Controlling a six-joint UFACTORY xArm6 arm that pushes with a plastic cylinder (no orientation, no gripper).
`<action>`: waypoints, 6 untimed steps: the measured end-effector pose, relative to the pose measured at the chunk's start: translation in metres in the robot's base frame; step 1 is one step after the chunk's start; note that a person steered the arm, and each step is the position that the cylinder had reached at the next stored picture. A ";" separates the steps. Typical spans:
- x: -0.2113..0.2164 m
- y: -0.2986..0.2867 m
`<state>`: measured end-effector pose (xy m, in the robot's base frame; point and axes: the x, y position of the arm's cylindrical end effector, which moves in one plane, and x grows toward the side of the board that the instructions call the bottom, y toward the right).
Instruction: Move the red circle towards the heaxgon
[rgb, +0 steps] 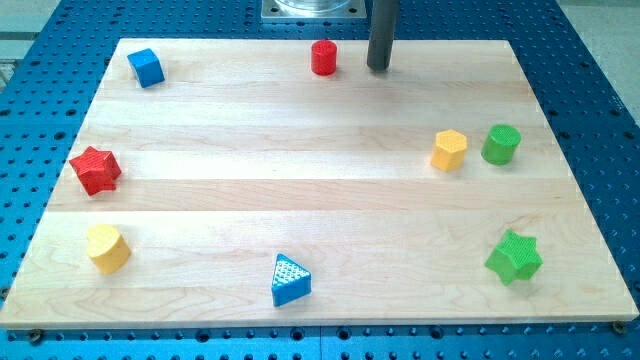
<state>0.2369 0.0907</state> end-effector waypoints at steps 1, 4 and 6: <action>-0.022 -0.034; 0.035 -0.097; 0.047 -0.167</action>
